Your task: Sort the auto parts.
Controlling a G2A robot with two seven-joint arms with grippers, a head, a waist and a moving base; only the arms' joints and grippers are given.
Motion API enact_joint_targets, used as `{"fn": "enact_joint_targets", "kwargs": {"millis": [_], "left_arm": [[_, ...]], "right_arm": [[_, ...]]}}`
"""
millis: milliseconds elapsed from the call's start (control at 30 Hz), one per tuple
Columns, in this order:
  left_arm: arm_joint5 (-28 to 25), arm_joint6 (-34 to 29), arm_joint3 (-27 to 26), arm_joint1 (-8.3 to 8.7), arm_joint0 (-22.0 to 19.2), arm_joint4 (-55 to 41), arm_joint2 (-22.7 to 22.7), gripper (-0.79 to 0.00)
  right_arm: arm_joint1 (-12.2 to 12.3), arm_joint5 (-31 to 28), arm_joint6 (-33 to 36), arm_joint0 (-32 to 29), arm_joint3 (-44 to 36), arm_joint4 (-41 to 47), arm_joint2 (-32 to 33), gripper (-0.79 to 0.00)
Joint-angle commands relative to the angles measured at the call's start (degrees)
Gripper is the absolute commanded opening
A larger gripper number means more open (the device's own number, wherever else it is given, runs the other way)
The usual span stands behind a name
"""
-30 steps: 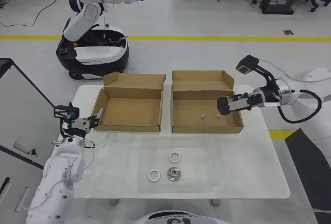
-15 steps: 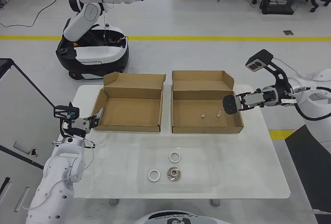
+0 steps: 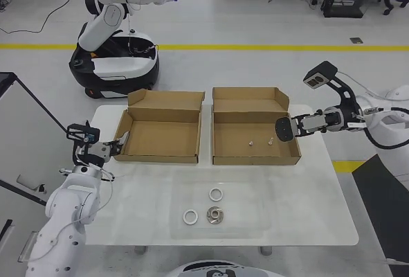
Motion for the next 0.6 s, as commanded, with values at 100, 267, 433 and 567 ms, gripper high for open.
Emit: {"fn": "enact_joint_targets", "kwargs": {"millis": [100,267,433,567], "left_arm": [[-6.36,-10.57,-6.56,0.45,0.30,-2.62,-2.11,0.000],[-9.33,-15.98,-9.86,0.58,0.90,-5.84,-2.46,0.000],[-9.33,-15.98,-9.86,0.58,0.90,-5.84,-2.46,0.000],[-9.33,-15.98,-9.86,0.58,0.90,-5.84,-2.46,0.000]], "right_arm": [[0.00,0.00,0.00,0.00,0.00,0.02,0.00,0.000],[0.00,0.00,0.00,0.00,0.00,0.02,0.00,0.000],[0.00,0.00,0.00,0.00,0.00,0.02,0.00,0.000],[0.00,0.00,0.00,0.00,0.00,0.02,0.00,0.000]]}}
